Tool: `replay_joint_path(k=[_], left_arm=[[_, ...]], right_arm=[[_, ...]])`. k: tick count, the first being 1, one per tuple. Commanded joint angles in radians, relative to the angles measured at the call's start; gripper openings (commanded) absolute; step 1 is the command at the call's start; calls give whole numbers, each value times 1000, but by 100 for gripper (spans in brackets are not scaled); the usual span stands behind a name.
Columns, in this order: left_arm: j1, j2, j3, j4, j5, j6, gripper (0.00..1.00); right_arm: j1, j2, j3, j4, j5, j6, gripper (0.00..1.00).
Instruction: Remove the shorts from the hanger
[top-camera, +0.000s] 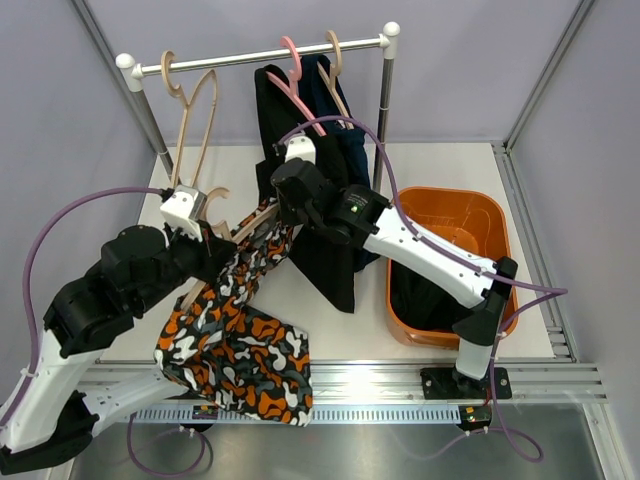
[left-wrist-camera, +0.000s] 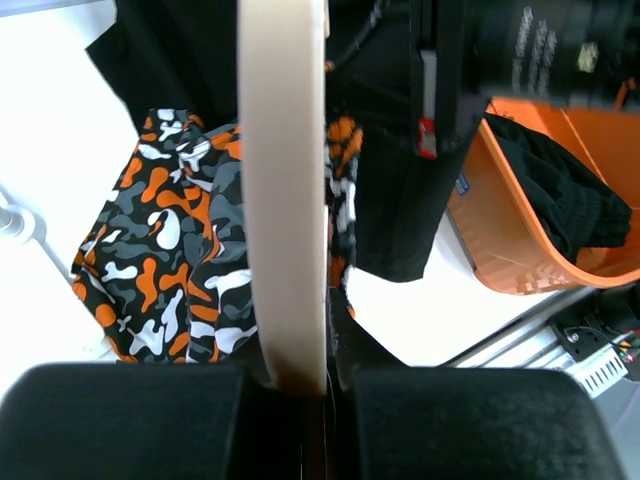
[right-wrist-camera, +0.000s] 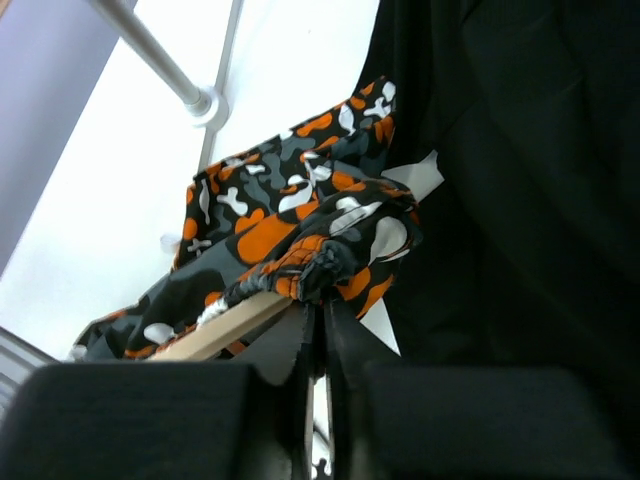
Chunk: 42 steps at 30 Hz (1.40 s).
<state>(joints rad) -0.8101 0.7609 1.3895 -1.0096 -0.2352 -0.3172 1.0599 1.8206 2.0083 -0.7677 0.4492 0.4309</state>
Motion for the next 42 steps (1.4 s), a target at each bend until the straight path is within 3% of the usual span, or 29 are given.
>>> replay_joint_path(k=[1, 14, 19, 25, 30, 39, 42], left_arm=[[-4, -23, 45, 31, 109, 21, 0], [-4, -101, 124, 5, 169, 55, 0], [-4, -132, 83, 81, 81, 33, 0], [-4, -115, 17, 285, -125, 7, 0], [-4, -32, 8, 410, -219, 0, 0], [-1, 282, 212, 428, -484, 85, 0], [23, 365, 302, 428, -492, 112, 0]], right_arm=[[-54, 19, 89, 16, 11, -24, 3], [-219, 92, 155, -28, 3, -41, 0], [-206, 40, 69, 10, -89, -21, 0], [-28, -81, -130, 76, -34, -12, 0], [100, -184, -210, 116, -26, -1, 0], [262, -325, -232, 42, 42, -67, 0], [305, -330, -215, -11, 97, -80, 0]])
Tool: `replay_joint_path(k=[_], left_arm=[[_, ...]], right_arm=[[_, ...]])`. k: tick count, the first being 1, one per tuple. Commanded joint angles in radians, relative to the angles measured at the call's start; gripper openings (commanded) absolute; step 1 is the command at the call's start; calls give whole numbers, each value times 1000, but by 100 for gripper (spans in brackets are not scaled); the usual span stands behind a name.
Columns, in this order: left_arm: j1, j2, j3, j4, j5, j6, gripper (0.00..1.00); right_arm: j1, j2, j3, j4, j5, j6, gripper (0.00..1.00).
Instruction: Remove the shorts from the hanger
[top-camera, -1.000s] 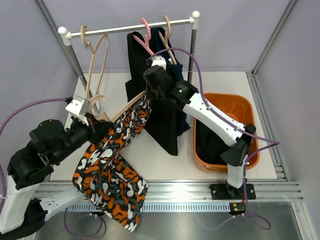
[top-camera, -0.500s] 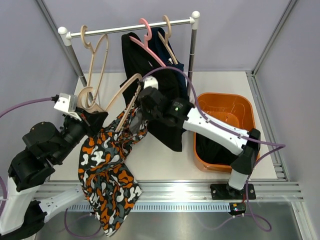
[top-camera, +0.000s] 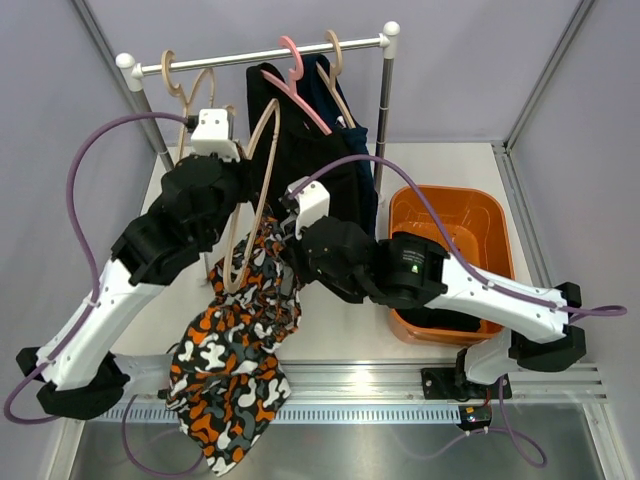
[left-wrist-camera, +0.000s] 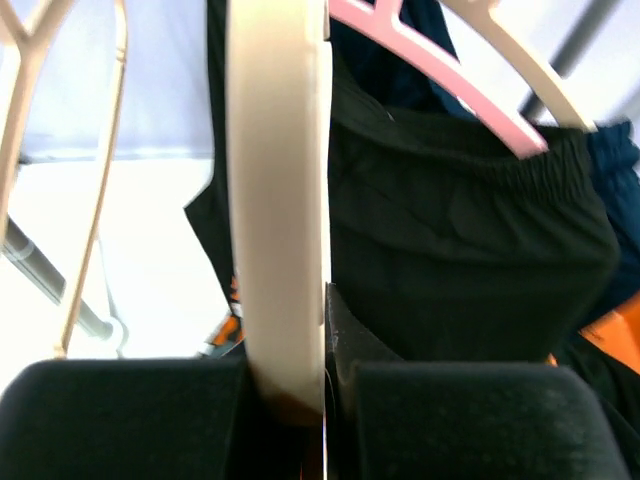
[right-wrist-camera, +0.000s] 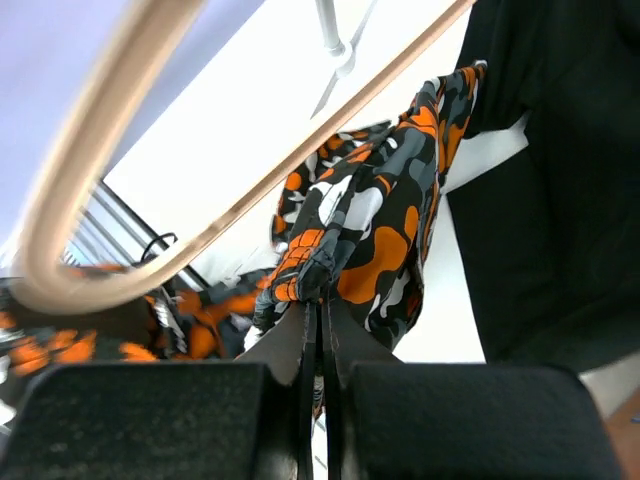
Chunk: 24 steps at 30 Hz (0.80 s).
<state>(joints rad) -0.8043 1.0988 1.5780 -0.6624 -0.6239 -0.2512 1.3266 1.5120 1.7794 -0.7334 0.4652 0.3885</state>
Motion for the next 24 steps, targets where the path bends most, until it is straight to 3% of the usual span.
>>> replay_joint_path(k=[1, 7, 10, 13, 16, 17, 20, 24], left_arm=[[46, 53, 150, 40, -83, 44, 0], [255, 248, 408, -132, 231, -5, 0], [326, 343, 528, -189, 363, 9, 0], [367, 406, 600, -210, 429, 20, 0], [412, 437, 623, -201, 490, 20, 0], [424, 443, 626, -195, 503, 17, 0], [467, 480, 662, -180, 553, 12, 0], [501, 512, 691, -137, 582, 23, 0]], right_arm=[[45, -21, 43, -67, 107, -42, 0], [52, -111, 242, -192, 354, -152, 0], [52, -134, 412, -198, 481, -290, 0], [52, -133, 547, -88, 604, -508, 0], [51, -171, 568, 185, 703, -783, 0], [52, -185, 543, 429, 723, -979, 0], [52, -208, 537, 783, 741, -1268, 0], [52, -203, 610, 922, 711, -1430, 0]])
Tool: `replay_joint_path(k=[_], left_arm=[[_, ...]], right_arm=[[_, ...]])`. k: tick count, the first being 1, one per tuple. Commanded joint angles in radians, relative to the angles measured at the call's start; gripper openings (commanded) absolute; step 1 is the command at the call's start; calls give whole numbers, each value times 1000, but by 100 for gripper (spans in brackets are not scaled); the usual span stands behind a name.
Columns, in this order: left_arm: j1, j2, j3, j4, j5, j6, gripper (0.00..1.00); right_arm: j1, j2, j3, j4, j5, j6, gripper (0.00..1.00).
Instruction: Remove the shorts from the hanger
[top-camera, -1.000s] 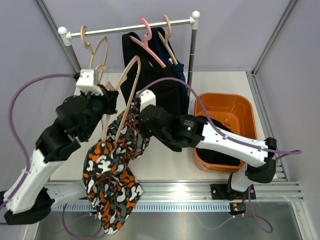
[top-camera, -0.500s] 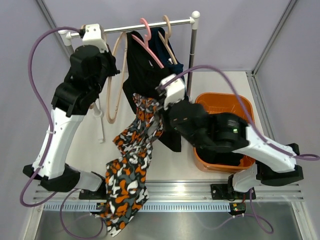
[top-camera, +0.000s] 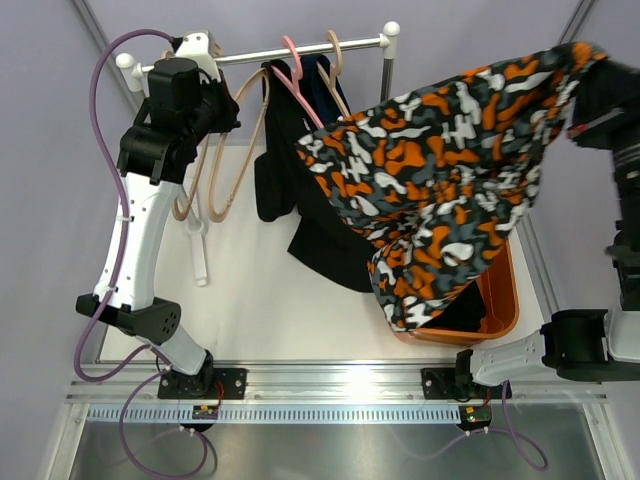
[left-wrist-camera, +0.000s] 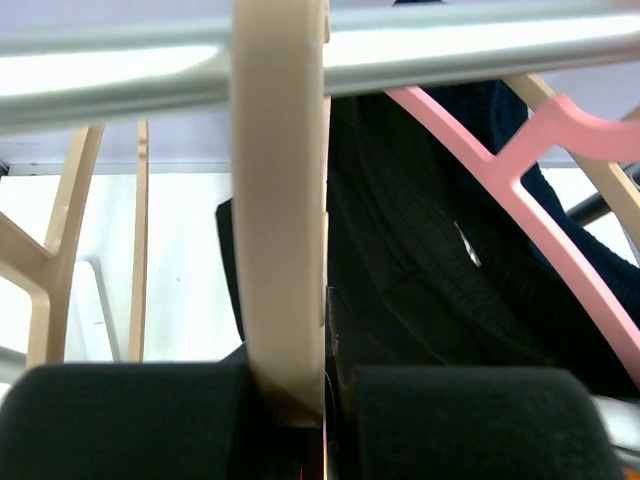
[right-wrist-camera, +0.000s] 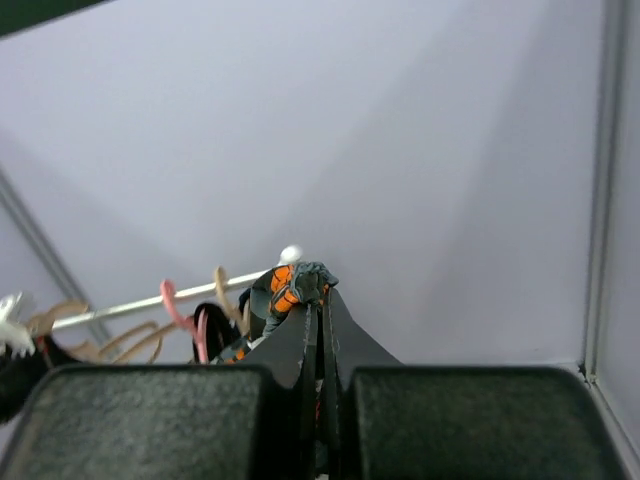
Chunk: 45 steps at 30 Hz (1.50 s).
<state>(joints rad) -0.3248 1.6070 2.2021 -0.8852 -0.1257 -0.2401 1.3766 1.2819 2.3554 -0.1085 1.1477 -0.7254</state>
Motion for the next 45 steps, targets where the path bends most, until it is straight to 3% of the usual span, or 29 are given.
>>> replay_joint_path(k=[1, 6, 16, 22, 27, 35, 40, 42, 43, 45], left_arm=[[24, 11, 71, 97, 90, 18, 0], [47, 36, 100, 129, 89, 24, 0], [93, 128, 151, 129, 84, 36, 1], [107, 180, 162, 109, 100, 39, 3], [107, 174, 131, 95, 100, 36, 6], [107, 65, -39, 141, 97, 13, 18], [107, 22, -111, 157, 93, 5, 24], [107, 7, -123, 158, 93, 7, 26], [107, 2, -127, 154, 86, 8, 27], [107, -7, -128, 150, 80, 12, 31]], right_arm=[[2, 25, 41, 355, 27, -374, 0], [1, -48, 24, 429, -3, -427, 0], [1, -208, -94, 429, -80, -355, 0], [2, -306, -399, 397, -45, -260, 0], [1, -345, -519, 304, -5, -126, 0], [-2, -423, -769, 89, 118, 217, 0], [-48, -490, -875, -311, 142, 702, 0], [-83, -466, -903, -448, 115, 928, 0], [-159, -449, -915, -577, 30, 993, 0], [-279, -402, -938, -672, -115, 1130, 0]])
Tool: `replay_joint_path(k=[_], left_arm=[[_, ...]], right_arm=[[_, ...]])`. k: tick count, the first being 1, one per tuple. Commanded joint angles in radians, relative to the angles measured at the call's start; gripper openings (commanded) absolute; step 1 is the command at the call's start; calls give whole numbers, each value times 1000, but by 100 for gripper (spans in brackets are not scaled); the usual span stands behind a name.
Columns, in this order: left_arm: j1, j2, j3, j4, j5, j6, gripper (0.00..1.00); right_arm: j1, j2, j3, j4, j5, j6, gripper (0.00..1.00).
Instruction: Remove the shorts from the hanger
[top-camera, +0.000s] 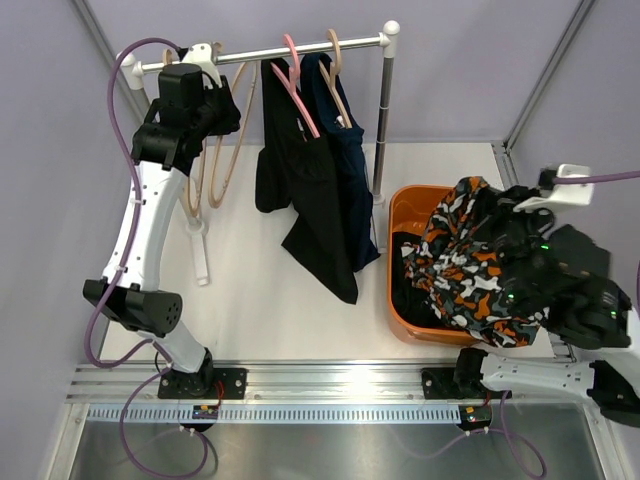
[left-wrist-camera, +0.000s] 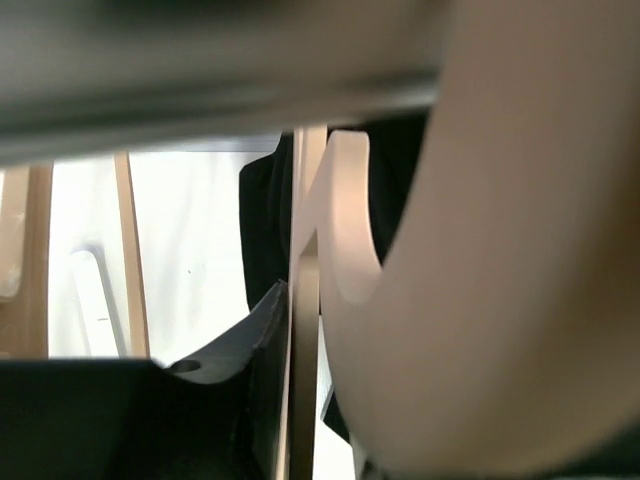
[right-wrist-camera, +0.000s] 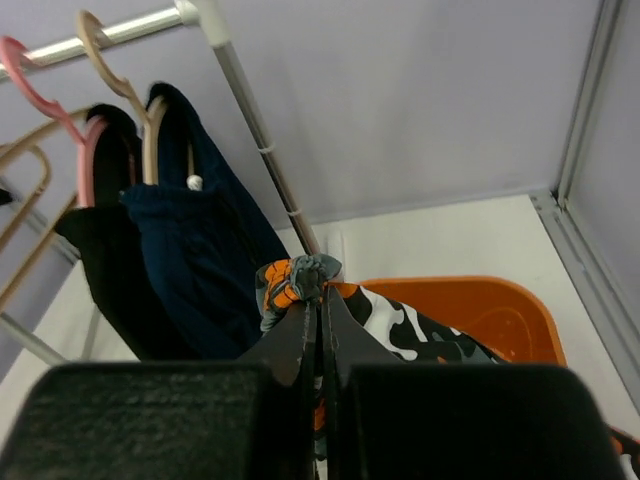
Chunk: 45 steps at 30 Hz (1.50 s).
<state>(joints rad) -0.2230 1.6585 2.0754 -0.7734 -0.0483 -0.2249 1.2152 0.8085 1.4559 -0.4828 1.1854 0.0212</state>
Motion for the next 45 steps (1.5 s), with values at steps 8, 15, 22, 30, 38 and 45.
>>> replay_joint_path(k=[8, 15, 22, 30, 38, 45], left_arm=[[4, -105, -15, 36, -1, 4, 54], [4, -126, -11, 22, -1, 16, 68], [-1, -173, -9, 16, -10, 21, 82], [-21, -252, 15, -10, -1, 25, 86], [-108, -269, 60, -69, 19, 33, 87], [-347, -191, 100, -35, -209, 25, 88]], right_arm=[[-836, 240, -126, -208, -861, 456, 0], [-1114, 428, -178, -100, -1286, 535, 0], [-1114, 526, -518, 150, -1365, 629, 0], [-1114, 489, -507, 136, -1287, 625, 0], [-1114, 339, -368, -6, -1209, 579, 57], [-1112, 242, -223, -123, -1190, 539, 68]])
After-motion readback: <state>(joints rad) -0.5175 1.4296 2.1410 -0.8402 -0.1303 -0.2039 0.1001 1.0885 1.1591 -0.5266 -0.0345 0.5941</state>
